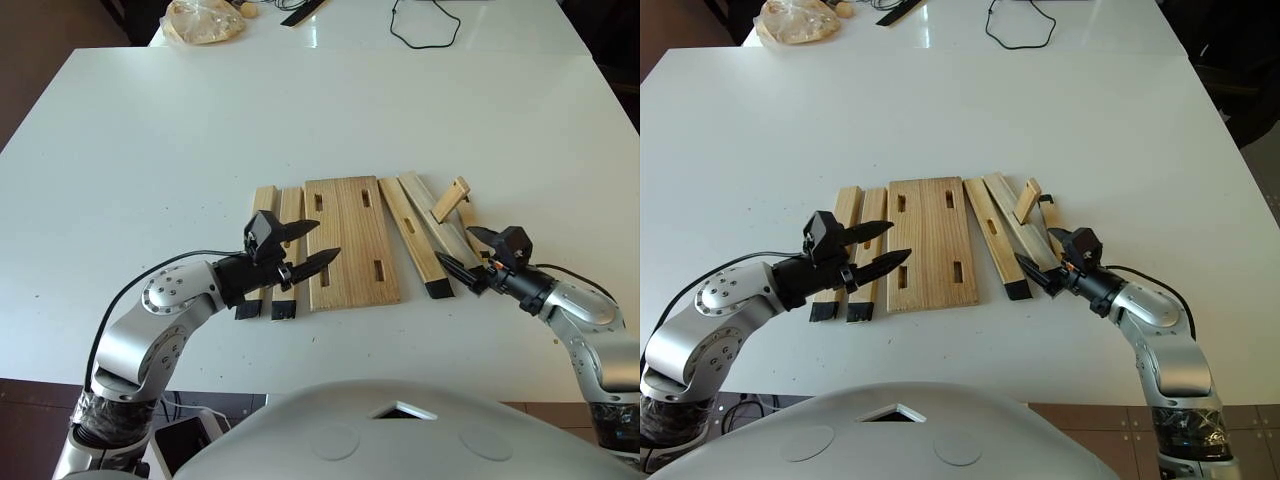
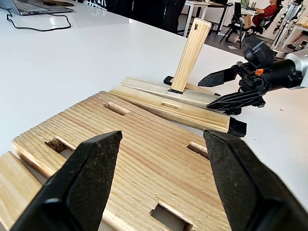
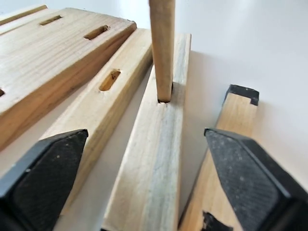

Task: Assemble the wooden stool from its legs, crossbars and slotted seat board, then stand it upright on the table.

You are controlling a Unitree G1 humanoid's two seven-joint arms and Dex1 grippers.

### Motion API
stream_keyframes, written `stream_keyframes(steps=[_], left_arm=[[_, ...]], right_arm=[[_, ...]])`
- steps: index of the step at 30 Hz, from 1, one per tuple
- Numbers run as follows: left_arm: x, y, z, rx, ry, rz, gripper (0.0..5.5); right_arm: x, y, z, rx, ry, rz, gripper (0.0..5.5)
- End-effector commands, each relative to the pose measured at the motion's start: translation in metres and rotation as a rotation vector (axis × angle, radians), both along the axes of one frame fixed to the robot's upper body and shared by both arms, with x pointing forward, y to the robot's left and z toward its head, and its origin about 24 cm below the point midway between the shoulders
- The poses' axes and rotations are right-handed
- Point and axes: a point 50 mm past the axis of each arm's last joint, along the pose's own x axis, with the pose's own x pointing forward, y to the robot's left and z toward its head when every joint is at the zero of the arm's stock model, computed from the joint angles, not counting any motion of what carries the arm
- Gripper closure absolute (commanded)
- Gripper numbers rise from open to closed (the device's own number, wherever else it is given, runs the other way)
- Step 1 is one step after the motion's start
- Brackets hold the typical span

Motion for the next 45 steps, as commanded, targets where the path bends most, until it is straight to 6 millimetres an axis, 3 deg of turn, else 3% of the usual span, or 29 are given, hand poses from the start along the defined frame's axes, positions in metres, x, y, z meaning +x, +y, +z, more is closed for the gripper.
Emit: stream_keyframes(steps=[1,9,24,30,37,45], left_arm=[[0.001,-0.001,0.000,0.013,0.001,0.002,2.35],[0.001,-0.002,0.000,0.013,0.006,0.002,2.35],[0.002,-0.003,-0.001,0.016,0.009,0.005,2.35],[0.001,-0.003,-0.002,0.014,0.009,0.013,2.35],[0.002,-0.002,-0.001,0.008,0.008,0.022,2.35],[0.029,0.005,0.004,-0.007,-0.010,0.208,2.35]], right_arm=[[0.001,-0.002,-0.006,-0.036,-0.001,0.013,1.04],[-0.003,0.002,-0.013,-0.054,0.007,0.036,1.04],[-0.003,-0.001,-0.021,-0.083,0.056,0.001,3.23],[-0.001,0.000,-0.020,-0.063,0.053,-0.001,3.45],[0.009,0.003,-0.006,0.004,-0.009,-0.028,3.45],[0.025,0.013,0.030,0.231,-0.153,-0.042,3.45]])
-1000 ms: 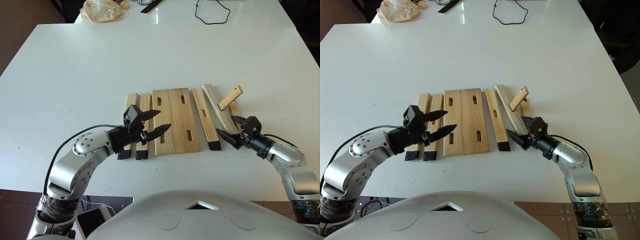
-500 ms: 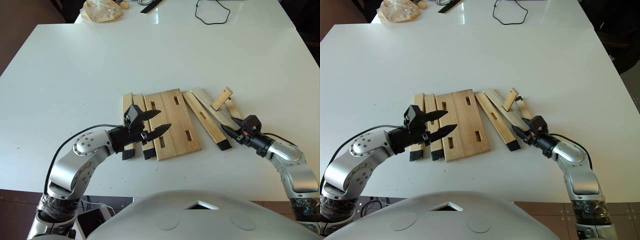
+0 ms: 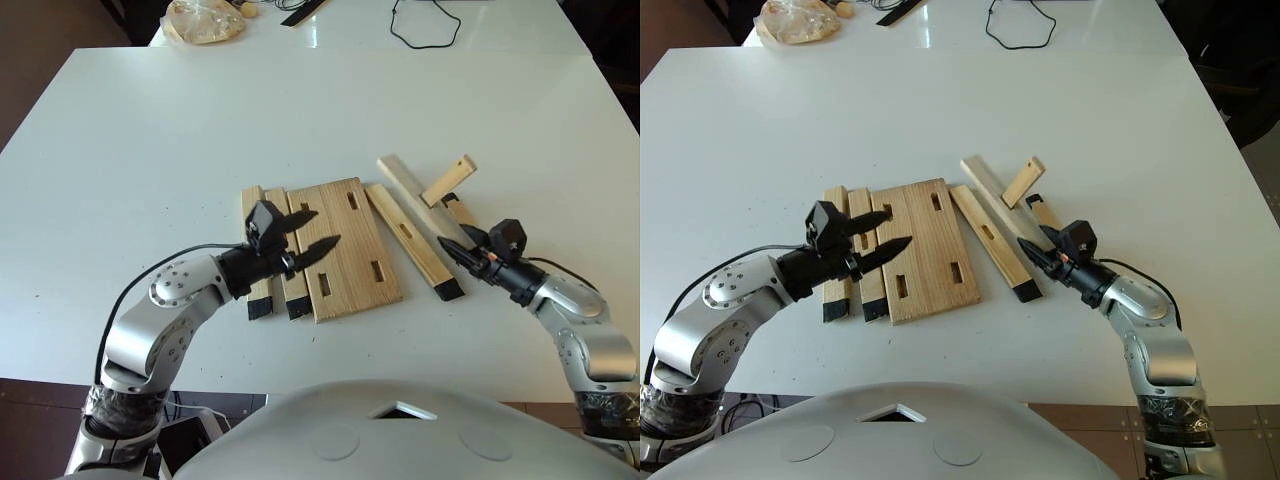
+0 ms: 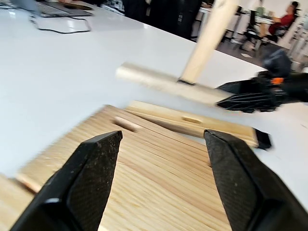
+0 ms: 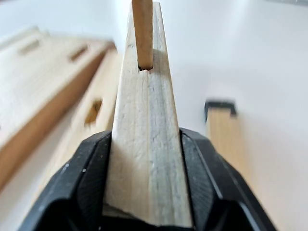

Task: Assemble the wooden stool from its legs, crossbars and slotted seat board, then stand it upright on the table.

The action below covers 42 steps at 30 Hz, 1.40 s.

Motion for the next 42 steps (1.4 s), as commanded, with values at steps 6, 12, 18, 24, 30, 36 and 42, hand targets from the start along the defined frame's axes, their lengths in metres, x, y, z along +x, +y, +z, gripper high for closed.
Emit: stream_keyframes(steps=[6,12,18,24,30,36,42], left_arm=[[0.009,-0.008,0.017,-0.117,-0.006,-0.017,2.16],[-0.005,-0.021,0.056,-0.403,-0.033,-0.295,1.40],[0.005,-0.024,0.081,-0.547,-0.012,-0.378,1.40],[0.000,-0.028,0.094,-0.628,-0.014,-0.461,1.40],[-0.002,-0.030,0.092,-0.608,-0.001,-0.487,1.40],[-0.001,-0.033,0.087,-0.565,0.009,-0.496,2.05],[0.001,-0.034,0.079,-0.518,0.013,-0.474,3.08]], right_arm=[[0.002,0.026,0.058,0.377,-0.090,0.195,3.45],[-0.008,0.031,0.096,0.560,-0.026,0.557,3.46],[0.000,0.033,0.112,0.573,-0.014,0.702,3.46],[0.004,0.040,0.104,0.592,0.029,0.743,3.46],[0.004,0.044,0.092,0.568,0.060,0.754,3.46],[0.004,0.045,0.088,0.549,0.066,0.769,3.46],[0.003,0.044,0.090,0.544,0.055,0.793,3.46]])
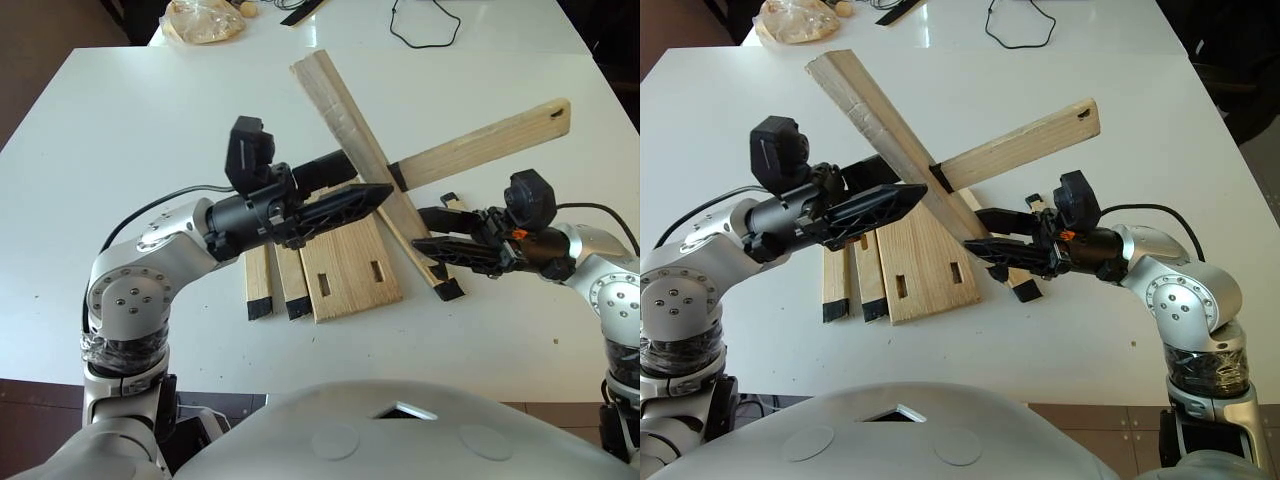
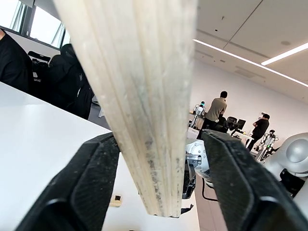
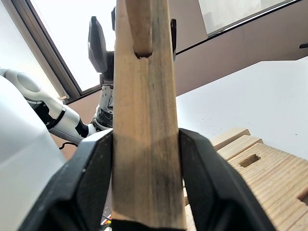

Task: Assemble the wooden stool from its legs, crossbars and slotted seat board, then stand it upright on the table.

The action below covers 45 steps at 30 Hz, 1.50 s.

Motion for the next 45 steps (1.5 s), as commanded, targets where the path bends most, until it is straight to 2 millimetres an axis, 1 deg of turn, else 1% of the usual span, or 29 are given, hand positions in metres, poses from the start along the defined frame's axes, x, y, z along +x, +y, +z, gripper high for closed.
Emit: stream_keyframes(steps=[1,6,7,10,13,17,22,26,27,28,30,36,40,45], left_arm=[[-0.001,0.000,-0.004,0.023,-0.004,-0.004,3.23],[-0.002,0.000,-0.003,0.009,0.006,-0.026,3.27],[-0.004,0.000,-0.002,-0.003,0.013,-0.048,3.02],[-0.006,0.001,-0.002,-0.013,0.029,-0.073,2.67],[-0.004,0.001,-0.001,-0.010,0.033,-0.053,2.15],[0.004,0.003,-0.009,0.039,0.048,0.001,1.47],[0.001,0.004,-0.010,0.037,0.049,-0.016,1.41],[-0.006,0.004,-0.008,0.039,0.028,-0.068,1.41],[-0.008,0.004,-0.008,0.036,0.023,-0.084,1.59],[-0.010,0.004,-0.007,0.034,0.017,-0.101,1.64],[-0.013,0.004,-0.006,0.027,0.008,-0.120,1.97],[-0.017,0.002,-0.003,0.028,-0.020,-0.148,2.78],[-0.019,0.001,-0.004,0.048,-0.029,-0.169,3.36],[-0.021,0.000,-0.008,0.073,-0.037,-0.181,3.39]], right_arm=[[0.001,-0.001,0.004,-0.008,-0.033,-0.005,3.46],[0.001,-0.002,0.005,-0.024,-0.052,0.004,3.46],[0.001,-0.002,0.005,-0.030,-0.055,0.006,3.46],[0.000,-0.002,0.003,-0.044,-0.063,0.015,3.46],[-0.002,-0.002,0.002,-0.050,-0.065,0.023,3.46],[-0.005,0.000,-0.003,-0.077,-0.068,0.042,3.46],[-0.006,0.001,0.000,-0.065,-0.075,0.045,3.46],[-0.004,0.000,-0.002,-0.065,-0.071,0.032,3.46],[-0.004,0.000,-0.003,-0.065,-0.070,0.029,3.46],[-0.004,-0.001,-0.003,-0.069,-0.069,0.025,3.46],[-0.005,-0.002,-0.005,-0.077,-0.064,0.023,3.46],[-0.006,-0.004,-0.010,-0.110,-0.053,0.044,3.46],[-0.005,-0.005,-0.009,-0.110,-0.052,0.044,3.46],[-0.006,-0.005,-0.008,-0.108,-0.048,0.058,3.46]])
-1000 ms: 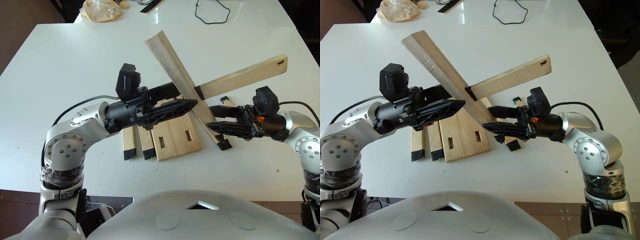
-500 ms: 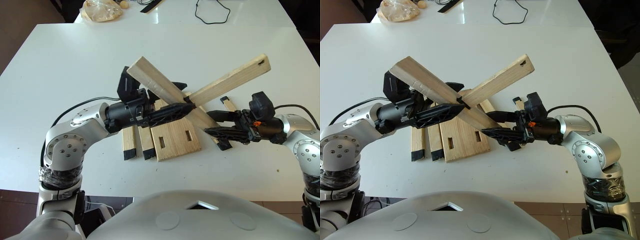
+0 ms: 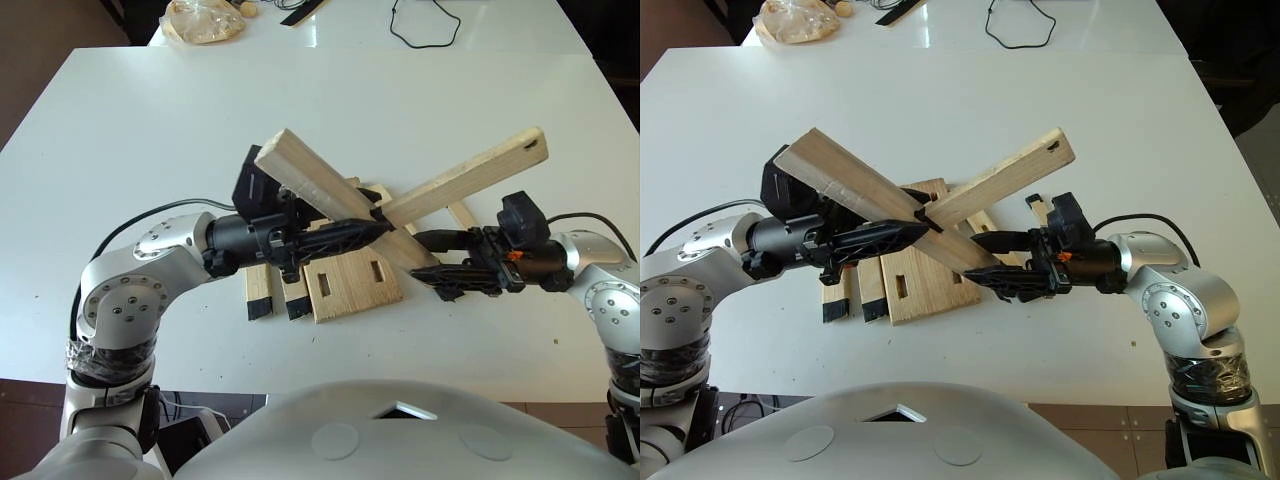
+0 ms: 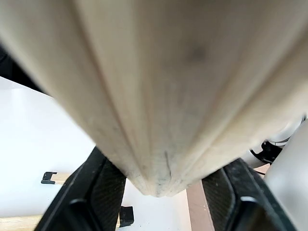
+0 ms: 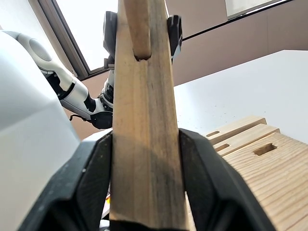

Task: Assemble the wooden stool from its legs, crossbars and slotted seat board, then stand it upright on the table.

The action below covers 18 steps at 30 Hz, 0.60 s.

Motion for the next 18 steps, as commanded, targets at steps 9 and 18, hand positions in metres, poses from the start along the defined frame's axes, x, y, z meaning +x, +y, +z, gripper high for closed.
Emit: stream_keyframes(steps=[9,18], left_arm=[[-0.005,-0.002,-0.005,0.032,-0.023,-0.048,3.42],[0.012,0.025,0.004,0.118,-0.108,0.087,3.44]], right_arm=[[0.006,-0.008,0.002,-0.024,0.008,-0.054,2.38],[0.026,-0.029,-0.018,-0.121,0.021,-0.235,1.79]])
